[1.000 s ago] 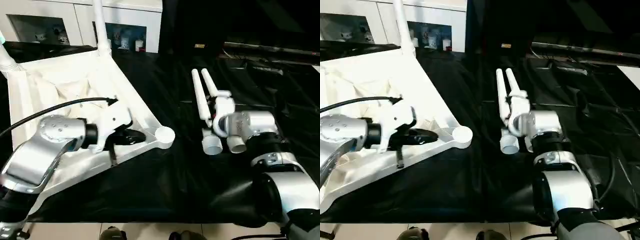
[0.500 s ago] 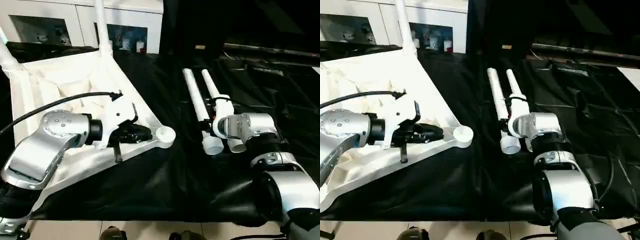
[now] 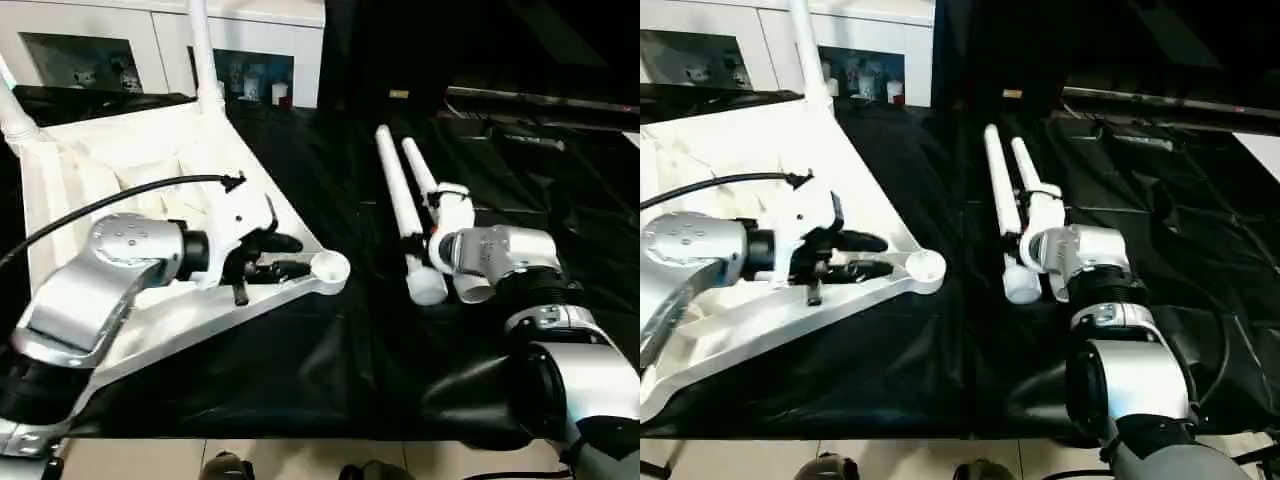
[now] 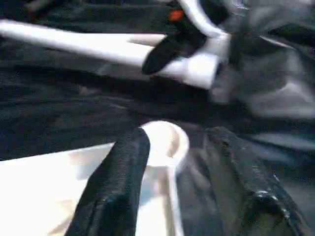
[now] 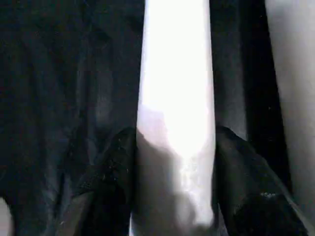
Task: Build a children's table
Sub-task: Pick table leg
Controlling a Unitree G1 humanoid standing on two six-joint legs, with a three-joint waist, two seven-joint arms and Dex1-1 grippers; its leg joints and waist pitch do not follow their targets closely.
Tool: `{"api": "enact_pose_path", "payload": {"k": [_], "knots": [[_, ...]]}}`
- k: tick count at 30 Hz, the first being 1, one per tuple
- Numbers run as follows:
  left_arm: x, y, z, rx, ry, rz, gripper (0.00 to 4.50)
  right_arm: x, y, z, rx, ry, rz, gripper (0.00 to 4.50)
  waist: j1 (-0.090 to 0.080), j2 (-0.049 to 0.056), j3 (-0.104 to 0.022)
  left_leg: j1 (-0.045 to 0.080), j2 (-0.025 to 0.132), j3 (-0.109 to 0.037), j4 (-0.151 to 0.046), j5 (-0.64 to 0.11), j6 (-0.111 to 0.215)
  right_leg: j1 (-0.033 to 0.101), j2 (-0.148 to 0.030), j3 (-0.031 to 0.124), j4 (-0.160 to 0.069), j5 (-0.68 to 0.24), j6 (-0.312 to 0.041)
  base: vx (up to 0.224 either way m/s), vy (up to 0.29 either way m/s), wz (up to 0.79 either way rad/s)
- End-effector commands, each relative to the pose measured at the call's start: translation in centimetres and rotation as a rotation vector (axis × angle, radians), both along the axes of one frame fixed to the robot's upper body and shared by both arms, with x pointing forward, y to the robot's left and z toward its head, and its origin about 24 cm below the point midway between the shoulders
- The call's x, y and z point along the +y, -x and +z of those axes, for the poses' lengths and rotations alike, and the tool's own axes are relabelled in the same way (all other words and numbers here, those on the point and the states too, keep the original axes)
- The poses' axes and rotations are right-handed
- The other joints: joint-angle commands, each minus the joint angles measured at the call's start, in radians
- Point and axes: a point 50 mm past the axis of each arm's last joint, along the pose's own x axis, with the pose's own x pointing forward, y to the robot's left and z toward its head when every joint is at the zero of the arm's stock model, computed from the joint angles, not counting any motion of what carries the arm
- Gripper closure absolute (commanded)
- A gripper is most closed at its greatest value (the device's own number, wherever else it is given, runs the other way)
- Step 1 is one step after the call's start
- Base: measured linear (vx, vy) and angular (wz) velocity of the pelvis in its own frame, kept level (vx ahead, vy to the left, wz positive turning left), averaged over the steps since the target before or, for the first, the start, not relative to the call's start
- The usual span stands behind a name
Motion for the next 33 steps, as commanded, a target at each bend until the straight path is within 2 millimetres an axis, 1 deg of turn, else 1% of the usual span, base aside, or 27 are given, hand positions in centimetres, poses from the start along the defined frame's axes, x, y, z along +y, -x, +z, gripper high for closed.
{"api": "enact_pose_path", "payload": {"k": [1, 2, 3, 5, 6, 7, 8, 9, 10, 11, 12, 13, 14, 15, 16, 17, 18, 19, 22, 23, 24, 26, 27, 28, 29, 31, 33], "knots": [[0.5, -1.6, 0.9, -0.046, 0.055, 0.141, 2.17, 0.1, -0.6, 2.2, -0.184, -0.069, 0.031, 2.64, 0.001, 0.024, -0.077, 0.027, 0.019, -0.016, -0.064, -0.308, -0.102, 0.042, -0.057, 0.038, -0.074, -0.261, -0.147, 0.000, 0.000, 0.00], [0.4, -2.2, 1.1, -0.046, 0.113, 0.199, 2.17, 0.5, -0.6, 2.9, -0.271, -0.122, 0.070, 2.64, 0.003, 0.023, -0.077, 0.031, 0.020, -0.012, -0.060, -0.310, -0.095, 0.040, -0.057, 0.040, -0.077, -0.249, -0.147, 0.000, 0.000, 0.00], [0.3, -2.8, 1.4, -0.041, 0.172, 0.246, 1.99, 0.9, -0.4, 3.4, -0.336, -0.161, 0.114, 2.64, 0.006, 0.023, -0.080, 0.027, 0.020, -0.016, -0.061, -0.289, -0.085, 0.047, -0.061, 0.038, -0.074, -0.236, -0.153, 0.000, 0.000, 0.00], [0.0, -3.3, 1.6, -0.017, 0.258, 0.287, 1.88, 1.4, 0.1, 3.7, -0.388, -0.196, 0.187, 2.64, 0.008, 0.019, -0.080, 0.026, 0.020, -0.014, -0.061, -0.273, -0.068, 0.050, -0.060, 0.037, -0.077, -0.219, -0.160, 0.000, 0.000, 0.00], [-0.8, -3.7, 1.8, 0.032, 0.370, 0.312, 1.80, 2.2, 0.9, 4.0, -0.439, -0.239, 0.285, 2.64, 0.008, 0.019, -0.080, 0.024, 0.020, -0.014, -0.061, -0.264, -0.057, 0.053, -0.060, 0.036, -0.076, -0.212, -0.170, 0.000, 0.000, 0.00], [-1.2, -3.9, 1.8, 0.057, 0.420, 0.318, 1.70, 2.6, 1.3, 4.1, -0.461, -0.258, 0.330, 2.64, 0.013, 0.017, -0.080, 0.024, 0.021, -0.012, -0.059, -0.252, -0.043, 0.054, -0.062, 0.038, -0.079, -0.195, -0.176, 0.000, 0.000, 0.00], [-1.6, -4.0, 1.9, 0.087, 0.478, 0.319, 1.70, 3.0, 1.8, 4.4, -0.488, -0.284, 0.376, 2.64, 0.013, 0.017, -0.080, 0.024, 0.021, -0.012, -0.059, -0.252, -0.043, 0.054, -0.062, 0.038, -0.079, -0.195, -0.176, 0.000, 0.000, 0.00], [-2.2, -4.2, 2.1, 0.123, 0.555, 0.315, 1.50, 3.5, 2.4, 4.7, -0.516, -0.326, 0.419, 2.64, 0.015, 0.015, -0.083, 0.019, 0.021, -0.014, -0.060, -0.231, -0.027, 0.058, -0.062, 0.035, -0.074, -0.176, -0.192, 0.000, 0.000, 0.00], [-2.3, -4.3, 2.1, 0.134, 0.577, 0.314, 1.45, 3.7, 2.6, 4.8, -0.520, -0.338, 0.430, 2.64, 0.018, 0.014, -0.083, 0.021, 0.021, -0.013, -0.058, -0.232, -0.020, 0.057, -0.063, 0.035, -0.078, -0.180, -0.196, 0.000, 0.000, 0.00], [-2.5, -4.3, 2.2, 0.149, 0.609, 0.314, 1.41, 3.9, 2.8, 4.9, -0.525, -0.354, 0.444, 2.64, 0.017, 0.013, -0.083, 0.019, 0.021, -0.014, -0.059, -0.229, -0.019, 0.057, -0.063, 0.034, -0.078, -0.184, -0.197, 0.000, 0.000, 0.00], [-2.8, -4.5, 2.4, 0.176, 0.653, 0.313, 1.36, 4.1, 3.1, 5.1, -0.535, -0.367, 0.467, 2.64, 0.019, 0.013, -0.081, 0.021, 0.020, -0.012, -0.059, -0.236, -0.016, 0.054, -0.062, 0.034, -0.083, -0.207, -0.193, 0.000, 0.000, 0.00], [-3.2, -4.6, 2.6, 0.215, 0.696, 0.309, 1.36, 4.4, 3.4, 5.2, -0.543, -0.381, 0.490, 2.64, 0.020, 0.017, -0.081, 0.024, 0.021, -0.014, -0.059, -0.242, -0.018, 0.053, -0.063, 0.034, -0.083, -0.220, -0.191, 0.000, 0.000, 0.00], [-3.5, -4.7, 2.7, 0.244, 0.721, 0.302, 1.27, 4.7, 3.6, 5.3, -0.553, -0.389, 0.507, 2.64, 0.021, 0.015, -0.079, 0.024, 0.021, -0.013, -0.059, -0.252, -0.019, 0.052, -0.063, 0.034, -0.088, -0.247, -0.184, 0.000, 0.000, 0.00], [-4.0, -4.8, 2.9, 0.262, 0.730, 0.300, 1.16, 5.0, 3.9, 5.5, -0.570, -0.399, 0.529, 2.64, 0.024, 0.014, -0.079, 0.026, 0.021, -0.013, -0.059, -0.256, -0.019, 0.051, -0.063, 0.034, -0.090, -0.259, -0.179, 0.000, 0.000, 0.00], [-4.0, -4.8, 2.9, 0.262, 0.730, 0.300, 1.01, 5.0, 3.9, 5.5, -0.570, -0.399, 0.529, 2.64, 0.027, 0.014, -0.077, 0.028, 0.023, -0.015, -0.061, -0.270, -0.022, 0.048, -0.065, 0.033, -0.094, -0.304, -0.160, 0.000, 0.000, 0.00], [-4.3, -5.0, 2.8, 0.272, 0.721, 0.316, 1.01, 5.3, 4.1, 5.8, -0.584, -0.409, 0.552, 2.64, 0.026, 0.015, -0.075, 0.026, 0.023, -0.017, -0.063, -0.276, -0.025, 0.049, -0.064, 0.032, -0.095, -0.318, -0.154, 0.000, 0.000, 0.00], [-4.4, -5.1, 2.7, 0.275, 0.713, 0.329, 0.95, 5.5, 4.3, 5.9, -0.594, -0.415, 0.567, 2.64, 0.028, 0.015, -0.076, 0.026, 0.023, -0.017, -0.063, -0.276, -0.028, 0.048, -0.063, 0.033, -0.097, -0.321, -0.147, 0.000, 0.000, 0.00], [-4.6, -5.4, 2.6, 0.288, 0.718, 0.348, 0.71, 5.6, 4.5, 6.0, -0.602, -0.413, 0.582, 2.64, 0.029, 0.017, -0.077, 0.028, 0.023, -0.017, -0.063, -0.275, -0.031, 0.047, -0.063, 0.033, -0.095, -0.312, -0.144, 0.000, 0.000, 0.00], [-4.8, -5.8, 2.3, 0.310, 0.717, 0.381, 0.54, 5.8, 4.7, 6.1, -0.613, -0.410, 0.602, 2.64, 0.031, 0.016, -0.077, 0.025, 0.023, -0.020, -0.066, -0.279, -0.029, 0.050, -0.063, 0.032, -0.098, -0.318, -0.128, 0.000, 0.000, 0.00], [-4.8, -5.8, 2.3, 0.315, 0.718, 0.387, 0.53, 5.8, 4.8, 6.1, -0.614, -0.409, 0.604, 2.64, 0.031, 0.015, -0.077, 0.026, 0.023, -0.019, -0.066, -0.278, -0.029, 0.049, -0.064, 0.032, -0.098, -0.316, -0.130, 0.000, 0.000, 0.00], [-5.0, -6.0, 2.1, 0.335, 0.723, 0.405, 0.53, 5.8, 4.9, 6.2, -0.620, -0.405, 0.610, 2.64, 0.031, 0.019, -0.078, 0.026, 0.023, -0.020, -0.066, -0.278, -0.031, 0.048, -0.063, 0.032, -0.098, -0.309, -0.133, 0.000, 0.000, 0.00], [-5.1, -6.0, 2.1, 0.337, 0.724, 0.411, 0.53, 5.8, 5.0, 6.2, -0.622, -0.402, 0.611, 2.64, 0.031, 0.018, -0.079, 0.027, 0.024, -0.020, -0.066, -0.276, -0.031, 0.049, -0.064, 0.032, -0.098, -0.296, -0.138, 0.000, 0.000, 0.00], [-5.2, -6.1, 2.1, 0.337, 0.725, 0.414, 0.53, 5.8, 5.0, 6.2, -0.624, -0.401, 0.612, 2.64, 0.032, 0.018, -0.081, 0.025, 0.026, -0.022, -0.068, -0.264, -0.032, 0.053, -0.065, 0.030, -0.095, -0.274, -0.144, 0.000, 0.000, 0.00], [-5.2, -6.1, 2.1, 0.344, 0.731, 0.419, 0.53, 5.8, 5.1, 6.3, -0.624, -0.401, 0.614, 2.64, 0.032, 0.020, -0.082, 0.026, 0.026, -0.020, -0.067, -0.255, -0.031, 0.052, -0.064, 0.030, -0.093, -0.238, -0.155, 0.000, 0.000, 0.00], [-5.3, -6.1, 2.2, 0.345, 0.737, 0.418, 0.53, 5.8, 5.1, 6.2, -0.623, -0.397, 0.614, 2.64, 0.031, 0.022, -0.083, 0.025, 0.026, -0.020, -0.066, -0.253, -0.029, 0.053, -0.064, 0.030, -0.092, -0.231, -0.158, 0.000, 0.000, 0.00], [-5.3, -6.1, 2.3, 0.348, 0.745, 0.415, 0.81, 5.8, 5.1, 6.2, -0.622, -0.393, 0.612, 2.64, 0.031, 0.019, -0.084, 0.024, 0.024, -0.019, -0.065, -0.244, -0.026, 0.056, -0.065, 0.030, -0.091, -0.220, -0.162, 0.000, 0.000, 0.00], [-5.4, -6.2, 2.5, 0.351, 0.762, 0.412, 0.93, 5.8, 5.1, 6.2, -0.621, -0.384, 0.607, 2.64, 0.031, 0.018, -0.083, 0.023, 0.024, -0.019, -0.064, -0.240, -0.023, 0.056, -0.066, 0.031, -0.092, -0.223, -0.165, 0.000, 0.000, 0.00]]}}
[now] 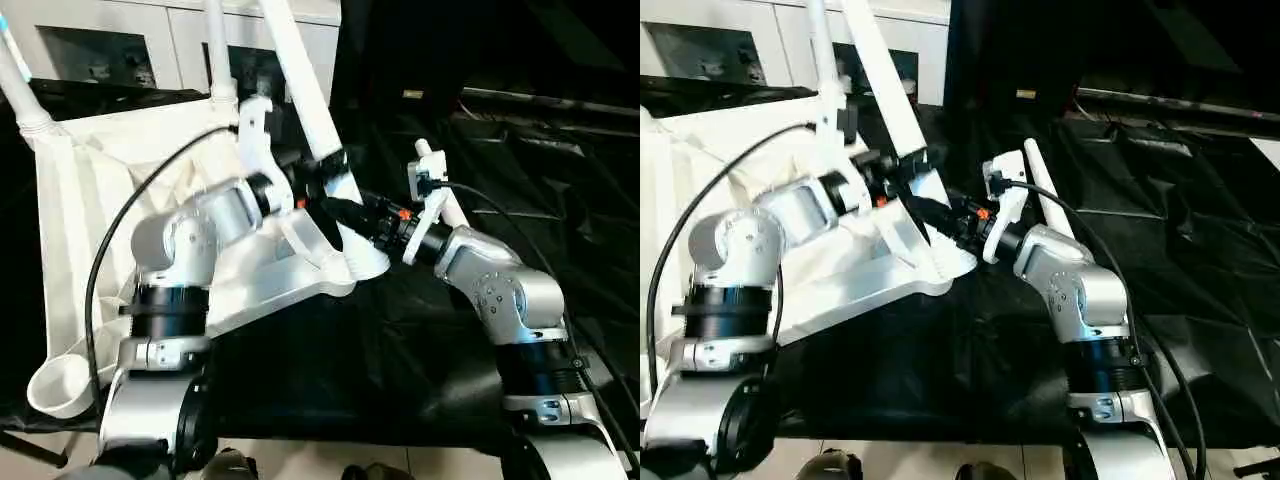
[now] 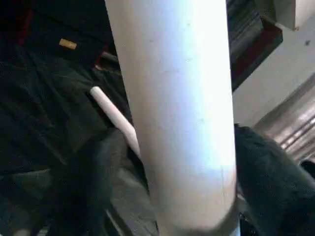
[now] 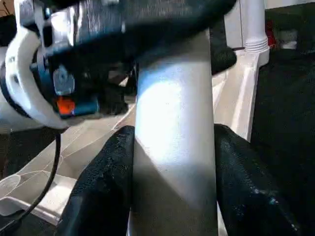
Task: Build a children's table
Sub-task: Pick table leg
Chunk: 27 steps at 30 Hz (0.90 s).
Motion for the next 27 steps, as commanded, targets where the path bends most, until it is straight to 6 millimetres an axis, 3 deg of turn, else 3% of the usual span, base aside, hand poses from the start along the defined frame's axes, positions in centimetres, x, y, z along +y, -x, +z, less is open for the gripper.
{"api": "enact_pose_path", "payload": {"k": [1, 6, 13, 14, 15, 17, 18, 19, 20, 22, 23, 27], "knots": [[-0.4, -0.1, 0.6, 0.000, 0.014, -0.005, 1.08, -0.3, 0.0, 0.7, -0.037, 0.007, -0.014, 2.64, 0.003, 0.019, -0.084, 0.026, 0.022, -0.019, -0.063, -0.232, -0.024, 0.052, -0.067, 0.035, -0.075, -0.221, -0.165, 0.000, 0.000, 0.00], [-0.4, -0.4, 0.7, 0.014, 0.049, 0.038, 1.42, -0.1, -0.1, 0.7, -0.066, 0.055, -0.049, 2.64, 0.002, 0.020, -0.083, 0.028, 0.023, -0.019, -0.064, -0.252, -0.032, 0.050, -0.066, 0.034, -0.078, -0.241, -0.161, 0.000, 0.000, 0.00], [-0.7, -0.5, 0.6, 0.032, 0.064, 0.081, 2.08, 1.8, 0.4, 0.6, -0.106, 0.135, -0.060, 2.64, 0.000, 0.022, -0.082, 0.028, 0.022, -0.021, -0.066, -0.270, -0.034, 0.050, -0.065, 0.034, -0.082, -0.262, -0.143, 0.000, 0.000, 0.00], [-0.8, -0.5, 0.6, 0.034, 0.065, 0.085, 2.17, 2.1, 0.5, 0.5, -0.111, 0.150, -0.062, 2.64, 0.001, 0.030, -0.081, 0.029, 0.023, -0.023, -0.067, -0.279, -0.038, 0.048, -0.065, 0.034, -0.082, -0.267, -0.141, 0.000, 0.000, 0.00], [-0.8, -0.5, 0.6, 0.034, 0.065, 0.087, 2.23, 2.1, 0.5, 0.5, -0.111, 0.151, -0.063, 2.64, -0.001, 0.025, -0.081, 0.030, 0.022, -0.022, -0.067, -0.284, -0.041, 0.047, -0.064, 0.034, -0.083, -0.266, -0.139, 0.000, 0.000, 0.00], [-0.8, -0.6, 0.6, 0.039, 0.069, 0.115, 2.42, 2.5, 0.5, 0.5, -0.117, 0.170, -0.075, 2.64, -0.001, 0.027, -0.081, 0.029, 0.022, -0.022, -0.067, -0.281, -0.042, 0.047, -0.063, 0.035, -0.082, -0.250, -0.143, 0.000, 0.000, 0.00], [-0.8, -0.6, 0.6, 0.041, 0.070, 0.119, 2.46, 2.6, 0.5, 0.5, -0.119, 0.173, -0.077, 2.64, 0.000, 0.033, -0.082, 0.028, 0.022, -0.023, -0.067, -0.281, -0.044, 0.049, -0.064, 0.035, -0.080, -0.245, -0.145, 0.000, 0.000, 0.00], [-0.8, -0.7, 0.6, 0.043, 0.073, 0.132, 2.50, 2.7, 0.5, 0.5, -0.122, 0.177, -0.080, 2.64, -0.001, 0.030, -0.081, 0.029, 0.022, -0.022, -0.067, -0.288, -0.043, 0.048, -0.063, 0.034, -0.082, -0.244, -0.146, 0.000, 0.000, 0.00], [-0.8, -0.8, 0.6, 0.045, 0.074, 0.146, 2.53, 2.8, 0.5, 0.6, -0.128, 0.184, -0.089, 2.64, 0.000, 0.035, -0.081, 0.030, 0.022, -0.023, -0.067, -0.293, -0.043, 0.048, -0.063, 0.034, -0.081, -0.247, -0.145, 0.000, 0.000, 0.00], [-0.6, -1.0, 0.6, 0.044, 0.069, 0.173, 2.57, 2.8, 0.5, 0.6, -0.132, 0.187, -0.097, 2.64, -0.002, 0.031, -0.081, 0.028, 0.020, -0.022, -0.067, -0.295, -0.042, 0.049, -0.063, 0.034, -0.084, -0.256, -0.139, 0.000, 0.000, 0.00], [-0.3, -1.1, 0.7, 0.039, 0.063, 0.198, 2.57, 2.8, 0.5, 0.6, -0.135, 0.195, -0.114, 2.64, 0.000, 0.035, -0.081, 0.029, 0.020, -0.023, -0.067, -0.294, -0.044, 0.048, -0.063, 0.034, -0.084, -0.257, -0.137, 0.000, 0.000, 0.00], [-0.1, -1.1, 0.8, 0.025, 0.053, 0.199, 2.61, 2.7, 0.4, 0.6, -0.140, 0.209, -0.134, 2.64, 0.000, 0.035, -0.081, 0.027, 0.020, -0.023, -0.067, -0.284, -0.041, 0.050, -0.063, 0.035, -0.082, -0.245, -0.139, 0.000, 0.000, 0.00]]}}
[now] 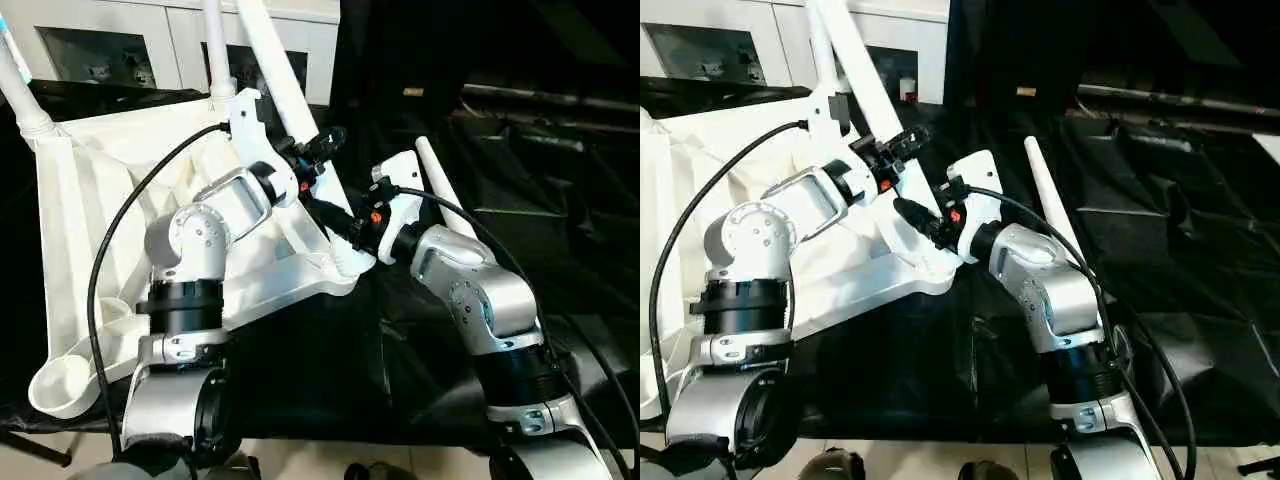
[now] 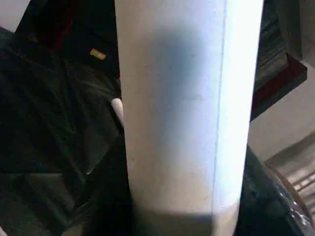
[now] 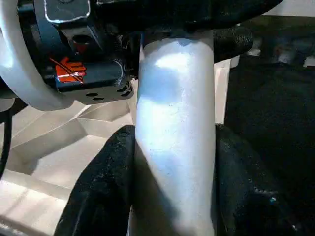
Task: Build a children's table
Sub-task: Pick table leg
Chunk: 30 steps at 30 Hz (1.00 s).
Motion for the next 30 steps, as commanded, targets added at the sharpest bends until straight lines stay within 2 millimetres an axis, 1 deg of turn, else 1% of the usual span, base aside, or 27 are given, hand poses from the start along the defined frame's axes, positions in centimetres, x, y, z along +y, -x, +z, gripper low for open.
{"api": "enact_pose_path", "payload": {"k": [1, 2, 3, 4, 5, 6, 7, 8, 9, 10, 11, 12, 13, 14, 15, 16, 17, 18, 19, 20, 21, 23, 26, 30], "knots": [[0.1, -0.2, 0.9, -0.039, -0.040, 0.026, 2.61, 0.1, 0.3, 0.3, -0.024, 0.005, 0.006, 2.64, 0.001, 0.022, -0.087, 0.027, 0.020, -0.022, -0.066, -0.277, -0.039, 0.050, -0.063, 0.035, -0.079, -0.237, -0.143, 0.000, 0.000, 0.00], [0.1, -0.1, 0.9, -0.044, -0.045, 0.016, 2.61, 0.2, 0.3, 0.3, -0.016, -0.005, 0.014, 2.64, 0.001, 0.023, -0.086, 0.027, 0.021, -0.022, -0.066, -0.276, -0.038, 0.050, -0.063, 0.036, -0.078, -0.233, -0.145, 0.000, 0.000, 0.00], [0.0, 0.1, 1.0, -0.060, -0.053, -0.023, 2.62, 0.2, 0.5, 0.4, 0.008, -0.043, 0.047, 1.94, 0.000, 0.024, -0.086, 0.028, 0.021, -0.021, -0.066, -0.276, -0.037, 0.050, -0.063, 0.036, -0.078, -0.229, -0.148, 0.000, 0.000, 0.00], [-0.2, 0.5, 1.1, -0.098, -0.073, -0.105, 2.62, 0.2, 0.8, 0.5, 0.029, -0.069, 0.085, 1.94, 0.003, 0.025, -0.087, 0.031, 0.020, -0.022, -0.066, -0.277, -0.031, 0.049, -0.063, 0.035, -0.079, -0.239, -0.146, 0.000, 0.000, 0.00], [-0.4, 1.1, 1.2, -0.136, -0.097, -0.195, 2.62, 0.0, 1.1, 0.6, 0.052, -0.083, 0.127, 1.94, 0.002, 0.025, -0.087, 0.029, 0.021, -0.022, -0.067, -0.275, -0.030, 0.051, -0.062, 0.036, -0.077, -0.231, -0.147, 0.000, 0.000, 0.00], [-0.5, 1.7, 1.3, -0.160, -0.112, -0.271, 2.62, -0.1, 1.3, 0.6, 0.066, -0.087, 0.160, 1.88, 0.003, 0.026, -0.087, 0.031, 0.022, -0.024, -0.068, -0.270, -0.028, 0.051, -0.062, 0.035, -0.075, -0.224, -0.148, 0.000, 0.000, 0.00], [-0.4, 2.4, 1.2, -0.187, -0.128, -0.375, 2.62, -0.6, 1.6, 0.5, 0.086, -0.091, 0.201, 1.74, 0.005, 0.026, -0.088, 0.030, 0.023, -0.022, -0.067, -0.250, -0.027, 0.050, -0.062, 0.036, -0.069, -0.186, -0.160, 0.000, 0.000, 0.00], [-0.3, 2.7, 1.2, -0.198, -0.140, -0.412, 2.62, -0.9, 1.7, 0.5, 0.103, -0.104, 0.225, 1.66, 0.004, 0.027, -0.088, 0.030, 0.024, -0.020, -0.067, -0.246, -0.027, 0.052, -0.062, 0.037, -0.067, -0.176, -0.169, 0.000, 0.000, 0.00], [0.0, 3.2, 1.1, -0.220, -0.166, -0.482, 2.62, -1.4, 2.2, 0.6, 0.141, -0.143, 0.291, 1.66, 0.004, 0.029, -0.087, 0.031, 0.023, -0.019, -0.067, -0.247, -0.028, 0.052, -0.061, 0.037, -0.068, -0.174, -0.178, 0.000, 0.000, 0.00], [0.0, 3.2, 1.1, -0.220, -0.166, -0.482, 2.62, -1.4, 2.2, 0.6, 0.141, -0.143, 0.291, 1.66, 0.005, 0.030, -0.086, 0.031, 0.024, -0.018, -0.067, -0.253, -0.030, 0.050, -0.062, 0.038, -0.067, -0.175, -0.184, 0.000, 0.000, 0.00], [0.2, 3.6, 1.2, -0.241, -0.168, -0.540, 2.62, -1.8, 2.5, 0.6, 0.158, -0.153, 0.333, 1.66, 0.005, 0.030, -0.086, 0.031, 0.024, -0.018, -0.067, -0.253, -0.030, 0.050, -0.062, 0.038, -0.067, -0.175, -0.184, 0.000, 0.000, 0.00], [0.2, 3.7, 1.2, -0.246, -0.168, -0.553, 2.62, -1.9, 2.6, 0.6, 0.161, -0.154, 0.342, 1.62, 0.007, 0.027, -0.085, 0.032, 0.022, -0.018, -0.067, -0.261, -0.031, 0.052, -0.063, 0.037, -0.070, -0.197, -0.183, 0.000, 0.000, 0.00], [0.2, 3.8, 1.2, -0.251, -0.166, -0.568, 2.62, -2.0, 2.6, 0.6, 0.163, -0.156, 0.349, 1.62, 0.007, 0.029, -0.084, 0.031, 0.024, -0.018, -0.067, -0.268, -0.040, 0.050, -0.066, 0.038, -0.070, -0.217, -0.180, 0.000, 0.000, 0.00], [0.4, 4.5, 1.5, -0.281, -0.163, -0.653, 2.62, -2.3, 3.0, 0.6, 0.191, -0.180, 0.394, 1.62, 0.007, 0.025, -0.084, 0.033, 0.021, -0.017, -0.066, -0.277, -0.043, 0.050, -0.067, 0.037, -0.075, -0.249, -0.176, 0.000, 0.000, 0.00], [0.5, 4.8, 1.7, -0.295, -0.164, -0.693, 2.62, -2.4, 3.2, 0.7, 0.208, -0.193, 0.415, 1.62, 0.008, 0.027, -0.083, 0.032, 0.023, -0.019, -0.068, -0.284, -0.046, 0.051, -0.068, 0.038, -0.075, -0.274, -0.171, 0.000, 0.000, 0.00], [0.5, 5.2, 2.0, -0.305, -0.148, -0.738, 2.62, -2.5, 3.6, 0.7, 0.220, -0.195, 0.448, 1.62, 0.008, 0.027, -0.082, 0.033, 0.024, -0.019, -0.069, -0.289, -0.048, 0.049, -0.068, 0.038, -0.076, -0.282, -0.167, 0.000, 0.000, 0.00], [0.5, 5.5, 2.5, -0.322, -0.108, -0.777, 2.62, -2.6, 3.9, 0.6, 0.230, -0.179, 0.480, 1.62, 0.009, 0.027, -0.081, 0.035, 0.024, -0.019, -0.068, -0.295, -0.052, 0.049, -0.069, 0.037, -0.076, -0.297, -0.165, 0.000, 0.000, 0.00], [0.5, 5.7, 3.0, -0.339, -0.065, -0.803, 2.62, -2.6, 4.2, 0.4, 0.241, -0.155, 0.510, 1.62, 0.010, 0.027, -0.081, 0.034, 0.023, -0.018, -0.067, -0.290, -0.053, 0.050, -0.068, 0.038, -0.076, -0.298, -0.165, 0.000, 0.000, 0.00], [0.5, 5.8, 3.2, -0.348, -0.045, -0.812, 2.62, -2.6, 4.4, 0.3, 0.248, -0.144, 0.525, 1.62, 0.010, 0.027, -0.080, 0.032, 0.022, -0.018, -0.067, -0.292, -0.055, 0.050, -0.067, 0.037, -0.077, -0.306, -0.163, 0.000, 0.000, 0.00], [0.5, 5.8, 3.3, -0.352, -0.037, -0.815, 2.62, -2.6, 4.5, 0.3, 0.251, -0.139, 0.532, 1.80, 0.010, 0.027, -0.080, 0.032, 0.022, -0.018, -0.067, -0.292, -0.055, 0.050, -0.067, 0.037, -0.077, -0.306, -0.163, 0.000, 0.000, 0.00], [0.4, 5.8, 3.8, -0.372, 0.016, -0.832, 2.62, -2.5, 4.6, 0.0, 0.265, -0.121, 0.542, 1.98, 0.009, 0.028, -0.079, 0.034, 0.022, -0.020, -0.067, -0.313, -0.060, 0.047, -0.069, 0.037, -0.082, -0.347, -0.158, 0.000, 0.000, 0.00], [0.3, 5.8, 4.1, -0.377, 0.055, -0.842, 2.62, -2.4, 4.4, -0.2, 0.269, -0.108, 0.531, 2.01, 0.009, 0.026, -0.079, 0.035, 0.022, -0.020, -0.065, -0.319, -0.062, 0.046, -0.071, 0.036, -0.085, -0.373, -0.152, 0.000, 0.000, 0.00], [0.3, 5.8, 4.2, -0.379, 0.053, -0.849, 2.62, -2.2, 4.3, -0.2, 0.268, -0.104, 0.529, 2.36, 0.009, 0.027, -0.079, 0.037, 0.022, -0.023, -0.067, -0.327, -0.063, 0.044, -0.069, 0.035, -0.088, -0.403, -0.136, 0.000, 0.000, 0.00], [0.4, 5.6, 4.1, -0.367, 0.041, -0.839, 2.62, -2.2, 4.3, -0.1, 0.262, -0.110, 0.524, 2.55, 0.009, 0.028, -0.080, 0.037, 0.023, -0.024, -0.068, -0.329, -0.065, 0.043, -0.069, 0.034, -0.088, -0.404, -0.128, 0.000, 0.000, 0.00]]}}
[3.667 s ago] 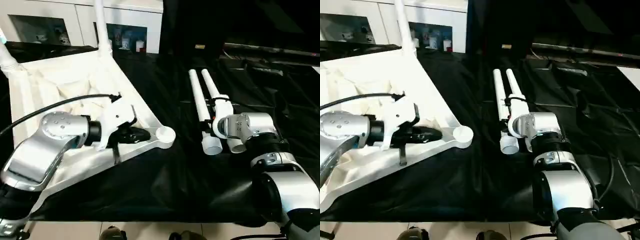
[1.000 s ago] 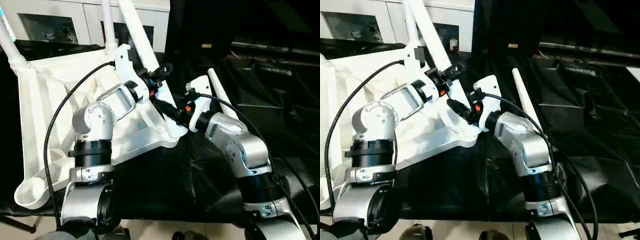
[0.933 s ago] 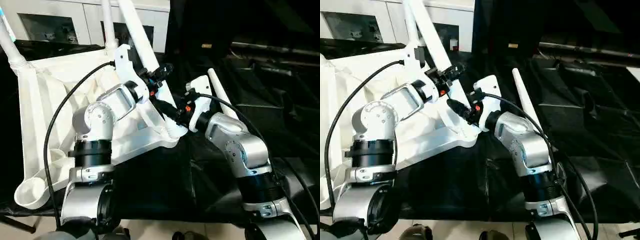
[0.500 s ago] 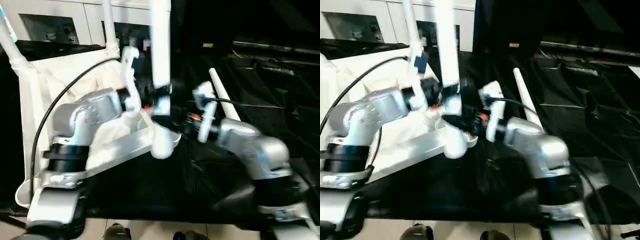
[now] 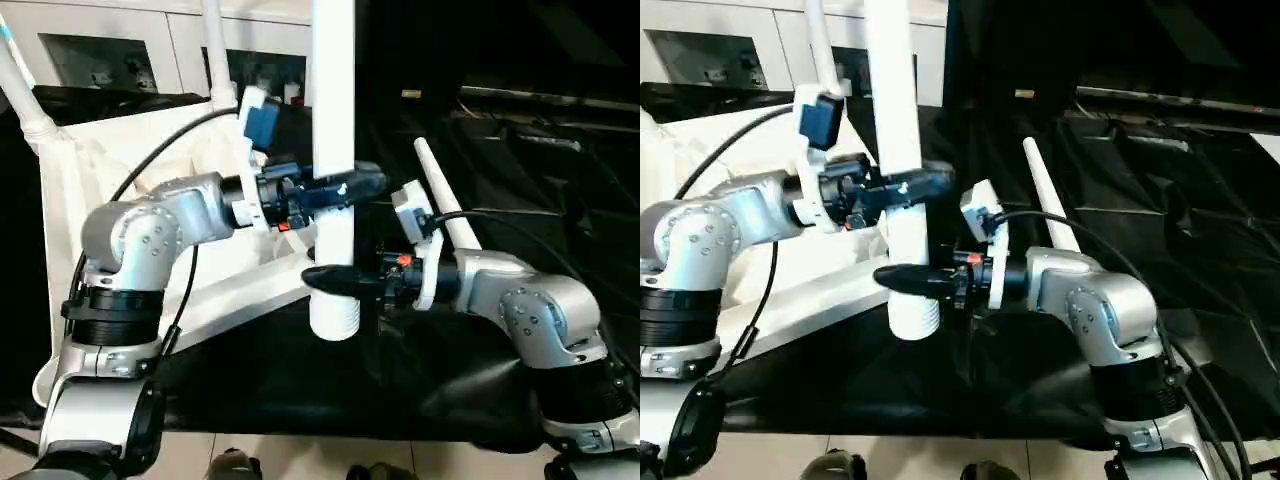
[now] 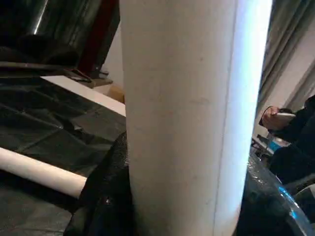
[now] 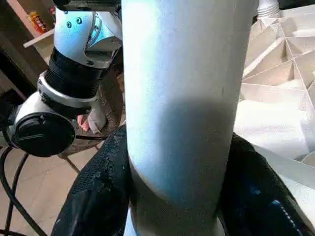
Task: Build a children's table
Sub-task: Pick table leg
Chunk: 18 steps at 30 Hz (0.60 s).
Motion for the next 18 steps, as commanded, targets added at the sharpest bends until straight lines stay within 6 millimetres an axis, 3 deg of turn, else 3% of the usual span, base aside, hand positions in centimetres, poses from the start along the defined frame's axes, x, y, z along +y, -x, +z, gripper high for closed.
{"api": "enact_pose_path", "payload": {"k": [1, 2, 5, 6, 9, 12, 18], "knots": [[-0.5, 0.2, 1.5, -0.043, 0.044, -0.053, 2.62, -0.6, -0.5, -0.3, 0.005, 0.045, -0.063, 2.56, 0.005, 0.023, -0.081, 0.034, 0.023, -0.023, -0.068, -0.329, -0.065, 0.037, -0.068, 0.034, -0.088, -0.391, -0.133, 0.000, 0.000, 0.00], [-0.5, 0.1, 1.5, -0.041, 0.048, -0.048, 2.62, -0.6, -0.6, -0.3, 0.003, 0.044, -0.068, 2.57, 0.005, 0.024, -0.081, 0.033, 0.022, -0.023, -0.068, -0.327, -0.066, 0.037, -0.067, 0.034, -0.087, -0.385, -0.135, 0.000, 0.000, 0.00], [-0.5, -1.3, 1.0, -0.014, -0.003, 0.103, 1.92, -0.6, -1.2, -0.1, -0.016, 0.041, -0.121, 2.59, 0.006, 0.023, -0.082, 0.030, 0.022, -0.022, -0.068, -0.313, -0.066, 0.040, -0.067, 0.035, -0.084, -0.353, -0.142, 0.000, 0.000, 0.00], [-0.5, -1.7, 0.9, 0.005, -0.005, 0.136, 1.93, -0.6, -1.3, -0.1, -0.021, 0.040, -0.138, 2.59, 0.008, 0.026, -0.084, 0.030, 0.024, -0.023, -0.067, -0.308, -0.071, 0.040, -0.069, 0.036, -0.080, -0.339, -0.147, 0.000, 0.000, 0.00], [-0.4, -2.8, 0.4, 0.007, -0.052, 0.275, 1.50, -0.6, -2.0, 0.1, -0.040, 0.044, -0.214, 2.60, 0.010, 0.023, -0.086, 0.027, 0.021, -0.023, -0.066, -0.293, -0.071, 0.044, -0.069, 0.035, -0.082, -0.317, -0.144, 0.000, 0.000, 0.00], [-0.2, -4.1, -0.5, 0.074, -0.117, 0.499, 1.41, -0.6, -2.6, 0.3, -0.056, 0.043, -0.278, 2.60, 0.010, 0.023, -0.089, 0.027, 0.021, -0.023, -0.063, -0.273, -0.068, 0.048, -0.068, 0.035, -0.077, -0.293, -0.141, 0.000, 0.000, 0.00], [-0.8, -4.1, -0.5, 0.118, -0.049, 0.532, 1.93, -0.5, -2.9, 0.5, -0.071, 0.053, -0.306, 2.60, 0.013, 0.019, -0.090, 0.022, 0.019, -0.019, -0.061, -0.237, -0.046, 0.051, -0.066, 0.034, -0.075, -0.245, -0.158, 0.000, 0.000, 0.00]]}}
